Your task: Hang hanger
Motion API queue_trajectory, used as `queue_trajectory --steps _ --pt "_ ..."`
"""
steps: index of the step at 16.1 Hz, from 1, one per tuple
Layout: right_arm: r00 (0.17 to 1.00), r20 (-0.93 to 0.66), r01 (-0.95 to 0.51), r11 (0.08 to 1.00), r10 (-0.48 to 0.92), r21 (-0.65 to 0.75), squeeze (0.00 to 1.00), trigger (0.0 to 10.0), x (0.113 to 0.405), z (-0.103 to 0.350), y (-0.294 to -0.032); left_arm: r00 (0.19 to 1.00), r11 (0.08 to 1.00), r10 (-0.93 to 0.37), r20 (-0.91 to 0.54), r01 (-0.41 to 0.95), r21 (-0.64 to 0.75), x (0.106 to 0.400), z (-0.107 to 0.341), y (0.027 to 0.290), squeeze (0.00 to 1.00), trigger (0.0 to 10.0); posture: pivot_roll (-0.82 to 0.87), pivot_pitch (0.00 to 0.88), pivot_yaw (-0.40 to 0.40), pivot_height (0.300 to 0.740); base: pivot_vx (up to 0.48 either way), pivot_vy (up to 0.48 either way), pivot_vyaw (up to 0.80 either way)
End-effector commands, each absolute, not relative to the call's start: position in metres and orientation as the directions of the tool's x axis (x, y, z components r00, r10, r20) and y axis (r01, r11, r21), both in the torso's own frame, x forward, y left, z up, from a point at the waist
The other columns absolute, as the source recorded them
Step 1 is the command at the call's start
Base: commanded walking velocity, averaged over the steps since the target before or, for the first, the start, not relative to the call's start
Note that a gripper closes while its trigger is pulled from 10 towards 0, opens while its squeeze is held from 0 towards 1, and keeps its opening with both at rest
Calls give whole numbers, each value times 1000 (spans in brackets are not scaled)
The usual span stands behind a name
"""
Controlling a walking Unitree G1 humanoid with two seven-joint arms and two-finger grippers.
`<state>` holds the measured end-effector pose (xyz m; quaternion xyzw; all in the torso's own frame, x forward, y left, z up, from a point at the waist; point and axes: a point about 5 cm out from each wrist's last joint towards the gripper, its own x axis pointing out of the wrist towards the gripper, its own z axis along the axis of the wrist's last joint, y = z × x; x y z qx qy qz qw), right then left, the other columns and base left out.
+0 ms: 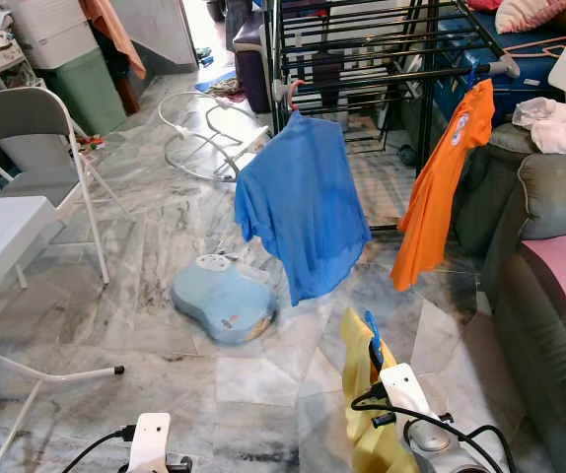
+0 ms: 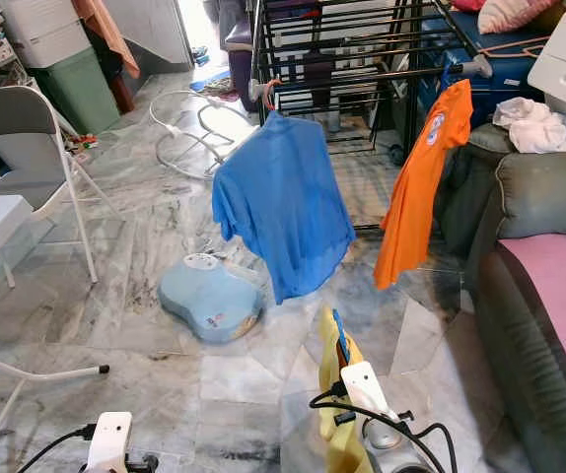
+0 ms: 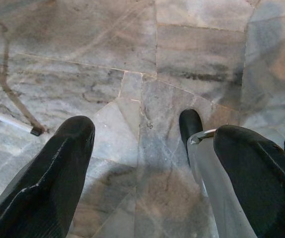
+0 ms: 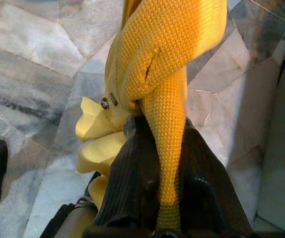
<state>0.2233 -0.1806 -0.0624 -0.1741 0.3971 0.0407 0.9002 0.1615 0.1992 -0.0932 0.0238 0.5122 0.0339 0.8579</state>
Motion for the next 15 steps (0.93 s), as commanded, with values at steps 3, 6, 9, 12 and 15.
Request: queue_trajectory --steps 3,6,9,12,15 --pt "698 -714 -214 936 -54 -281 0 10000 232 -58 -176 480 996 83 -874 -23 82 167 -91 197 0 10000 -136 0 107 740 0 0 0" --pt "696 -716 -241 926 -44 -291 0 10000 234 -56 -178 490 997 74 -869 -34 66 175 -91 179 0 10000 -115 0 72 740 0 0 0" --pt "699 -714 -253 921 -38 -296 0 10000 236 -54 -179 489 997 75 -869 -60 53 175 -91 172 0 10000 -95 0 49 740 0 0 0" --pt "700 -714 -260 920 -30 -294 0 10000 238 -53 -179 475 995 92 -875 -69 67 166 -94 181 0 10000 -92 0 52 740 0 0 0" --pt "691 -722 -258 920 -38 -294 0 10000 238 -53 -180 467 993 117 -876 -78 91 158 -95 198 0 10000 -96 0 57 740 0 0 0"
